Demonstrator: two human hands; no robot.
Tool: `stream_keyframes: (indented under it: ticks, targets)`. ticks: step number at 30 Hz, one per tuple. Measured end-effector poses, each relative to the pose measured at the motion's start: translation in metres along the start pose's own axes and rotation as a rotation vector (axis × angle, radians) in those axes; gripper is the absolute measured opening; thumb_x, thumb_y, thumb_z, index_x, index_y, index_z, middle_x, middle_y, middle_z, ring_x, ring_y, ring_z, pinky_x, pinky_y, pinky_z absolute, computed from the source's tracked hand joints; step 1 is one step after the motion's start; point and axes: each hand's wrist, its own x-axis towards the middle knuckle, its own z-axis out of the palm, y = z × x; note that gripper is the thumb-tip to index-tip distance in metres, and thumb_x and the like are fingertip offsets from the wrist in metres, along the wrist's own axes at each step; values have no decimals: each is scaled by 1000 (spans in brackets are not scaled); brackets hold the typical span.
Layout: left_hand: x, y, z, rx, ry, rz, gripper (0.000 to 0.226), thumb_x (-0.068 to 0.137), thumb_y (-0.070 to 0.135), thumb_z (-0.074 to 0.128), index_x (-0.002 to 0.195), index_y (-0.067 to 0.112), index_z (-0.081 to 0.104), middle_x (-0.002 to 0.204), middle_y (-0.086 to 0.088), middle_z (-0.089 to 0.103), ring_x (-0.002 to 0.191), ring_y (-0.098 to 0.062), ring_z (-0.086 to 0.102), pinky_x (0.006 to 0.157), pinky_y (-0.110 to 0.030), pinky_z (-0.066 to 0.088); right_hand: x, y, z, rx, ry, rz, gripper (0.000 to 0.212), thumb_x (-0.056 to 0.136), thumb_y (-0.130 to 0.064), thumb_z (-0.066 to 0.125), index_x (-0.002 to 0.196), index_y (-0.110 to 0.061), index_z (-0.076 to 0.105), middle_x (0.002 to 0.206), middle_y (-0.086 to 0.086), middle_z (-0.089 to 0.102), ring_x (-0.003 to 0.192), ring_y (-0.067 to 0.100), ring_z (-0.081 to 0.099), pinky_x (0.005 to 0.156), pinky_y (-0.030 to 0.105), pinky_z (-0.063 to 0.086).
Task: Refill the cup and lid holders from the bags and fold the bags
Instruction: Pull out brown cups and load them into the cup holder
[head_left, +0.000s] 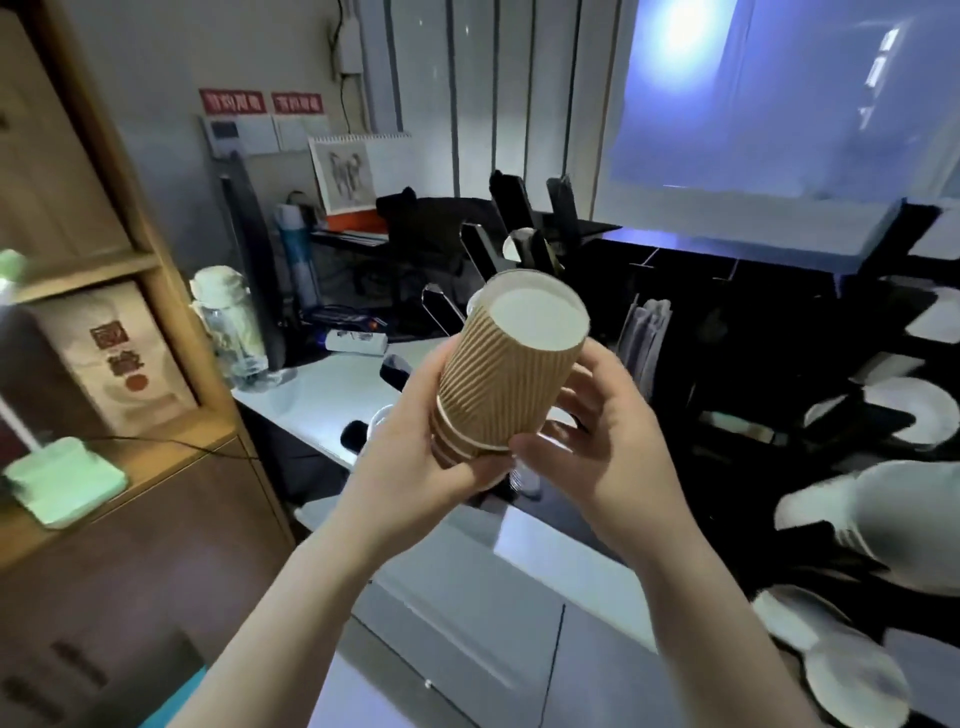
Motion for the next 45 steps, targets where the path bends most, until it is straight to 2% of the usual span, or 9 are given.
stream_keyframes:
  ticks: [5, 10, 14, 21, 28, 32, 39, 42, 45]
  targets:
    - [44, -34, -28, -46, 31, -19, 85, 62, 48, 84, 133, 45, 37, 124, 27, 54, 114, 2, 55, 91, -33, 51, 49, 8, 24, -48, -1, -60, 71, 77, -22, 78, 138, -30, 43, 131, -11, 56, 125, 13, 53, 94, 22, 49]
    - [88, -70, -42, -84, -60, 77, 82, 64, 32, 85, 128, 52, 38, 127, 28, 51, 119, 0, 51, 93, -18, 45, 79, 17, 36, -170, 99, -130, 73, 73, -30, 78, 136, -30, 42, 130, -11, 57, 124, 17, 54, 97, 35, 49]
    - [118, -99, -48, -67, -113, 137, 82, 63, 31, 81, 124, 64, 36, 126, 37, 43, 125, 2, 41, 103, -22, 37, 95, 28, 58, -233, 180, -125, 70, 72, -29, 77, 133, -39, 43, 130, -15, 55, 123, 14, 54, 95, 34, 51]
    - [140, -157, -56, -70, -282, 21, 86, 62, 36, 79, 135, 51, 36, 122, 10, 37, 125, -9, 34, 107, -39, 38, 111, 56, 93, -380, 308, -28, 64, 69, -35, 74, 125, -48, 47, 128, -19, 56, 119, 4, 55, 88, 11, 46]
    - [145, -198, -55, -143, -526, -4, 80, 74, 19, 77, 134, 47, 31, 135, 10, 42, 127, 0, 37, 102, -11, 32, 112, 81, 117, -555, 445, 178, 60, 61, -46, 75, 113, -57, 46, 115, -32, 58, 107, -12, 54, 78, -1, 40]
    - [147, -210, -52, -185, -552, -55, 77, 77, 22, 77, 142, 29, 36, 139, 14, 47, 128, 0, 41, 107, -29, 36, 116, 92, 120, -664, 450, 298, 59, 65, -50, 73, 113, -62, 39, 115, -38, 53, 108, -14, 50, 78, -3, 36]
    - [147, -215, -53, -210, -570, -58, 76, 77, 27, 76, 141, 32, 37, 139, 17, 47, 129, 0, 42, 108, -31, 37, 123, 95, 120, -767, 420, 382, 65, 65, -45, 76, 111, -66, 36, 113, -44, 49, 106, -22, 45, 75, 12, 40]
    - [145, -216, -56, -225, -587, -67, 80, 78, 28, 73, 144, 39, 30, 138, 23, 47, 126, 8, 42, 105, -20, 36, 124, 92, 122, -665, 416, 384, 63, 65, -57, 66, 122, -61, 40, 118, -43, 49, 111, -17, 47, 81, 10, 44]
    - [143, -211, -56, -265, -586, -78, 80, 75, 26, 71, 137, 54, 28, 129, 34, 50, 120, 13, 45, 98, -12, 38, 125, 89, 125, -631, 426, 339, 46, 84, -40, 63, 120, -61, 43, 116, -40, 54, 111, -12, 51, 83, 1, 40]
